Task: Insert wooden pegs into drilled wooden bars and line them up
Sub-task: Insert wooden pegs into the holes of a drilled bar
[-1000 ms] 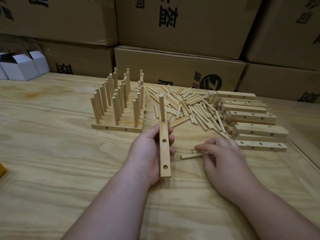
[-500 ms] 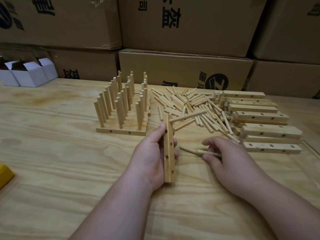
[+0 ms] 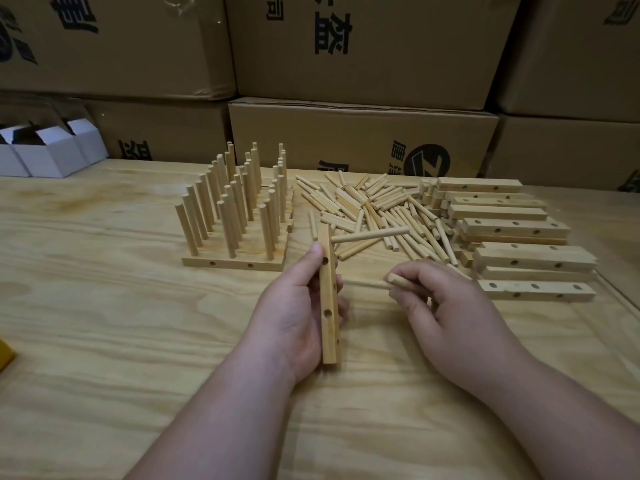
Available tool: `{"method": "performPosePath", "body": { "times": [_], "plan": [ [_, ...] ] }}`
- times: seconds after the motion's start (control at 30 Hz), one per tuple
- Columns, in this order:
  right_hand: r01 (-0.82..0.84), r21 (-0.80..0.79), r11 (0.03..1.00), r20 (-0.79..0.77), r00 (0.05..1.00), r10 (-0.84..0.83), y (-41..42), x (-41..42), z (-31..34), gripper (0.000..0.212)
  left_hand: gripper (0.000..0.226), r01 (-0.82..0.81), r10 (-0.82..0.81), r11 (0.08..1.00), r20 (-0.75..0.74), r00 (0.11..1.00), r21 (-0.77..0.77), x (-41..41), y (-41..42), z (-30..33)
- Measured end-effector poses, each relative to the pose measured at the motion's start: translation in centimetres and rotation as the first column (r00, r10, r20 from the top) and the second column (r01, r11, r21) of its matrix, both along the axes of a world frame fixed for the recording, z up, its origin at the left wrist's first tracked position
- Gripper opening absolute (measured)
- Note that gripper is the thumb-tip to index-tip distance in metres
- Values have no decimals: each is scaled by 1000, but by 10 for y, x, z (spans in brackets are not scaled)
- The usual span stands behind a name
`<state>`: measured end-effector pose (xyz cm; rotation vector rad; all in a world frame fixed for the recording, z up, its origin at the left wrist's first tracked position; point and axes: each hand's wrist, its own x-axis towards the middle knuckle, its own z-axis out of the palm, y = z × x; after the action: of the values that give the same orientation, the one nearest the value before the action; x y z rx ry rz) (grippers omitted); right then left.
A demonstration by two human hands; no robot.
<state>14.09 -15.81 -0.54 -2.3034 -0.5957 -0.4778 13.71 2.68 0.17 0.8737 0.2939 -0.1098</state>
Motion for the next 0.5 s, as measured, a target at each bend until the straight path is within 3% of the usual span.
{"method": "performPosePath", "body": {
  "times": [0.5],
  "plan": [
    [-130, 92, 987, 164, 980, 114, 2, -1, 2, 14, 29, -32, 32, 999, -5, 999, -21, 1, -1, 0]
  ]
}}
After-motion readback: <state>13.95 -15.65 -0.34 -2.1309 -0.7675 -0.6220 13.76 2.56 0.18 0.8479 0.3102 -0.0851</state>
